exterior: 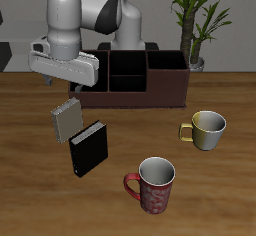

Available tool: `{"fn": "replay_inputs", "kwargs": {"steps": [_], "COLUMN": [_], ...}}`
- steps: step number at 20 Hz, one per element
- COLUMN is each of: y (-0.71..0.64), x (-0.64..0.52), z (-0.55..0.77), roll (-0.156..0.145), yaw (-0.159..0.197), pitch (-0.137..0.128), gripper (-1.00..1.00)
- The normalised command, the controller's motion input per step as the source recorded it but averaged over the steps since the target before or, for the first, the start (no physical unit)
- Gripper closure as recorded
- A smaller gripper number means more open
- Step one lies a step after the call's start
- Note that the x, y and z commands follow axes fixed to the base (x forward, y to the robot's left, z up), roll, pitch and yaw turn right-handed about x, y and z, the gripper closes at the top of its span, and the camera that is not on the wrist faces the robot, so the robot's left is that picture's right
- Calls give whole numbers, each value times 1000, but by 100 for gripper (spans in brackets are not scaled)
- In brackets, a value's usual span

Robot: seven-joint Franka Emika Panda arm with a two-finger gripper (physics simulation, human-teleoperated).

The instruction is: Place the yellow book into the back desk caddy's front compartment

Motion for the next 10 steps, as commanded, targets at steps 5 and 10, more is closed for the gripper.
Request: {"fn": "replay_inputs", "kwargs": {"steps": [5, 10], "y": [-149, -34], "x": [51, 53], "z": [-203, -270], "roll": [-18, -4], "yaw": [-55, -33], "pitch": [-3, 23], "gripper": [-100, -100]}}
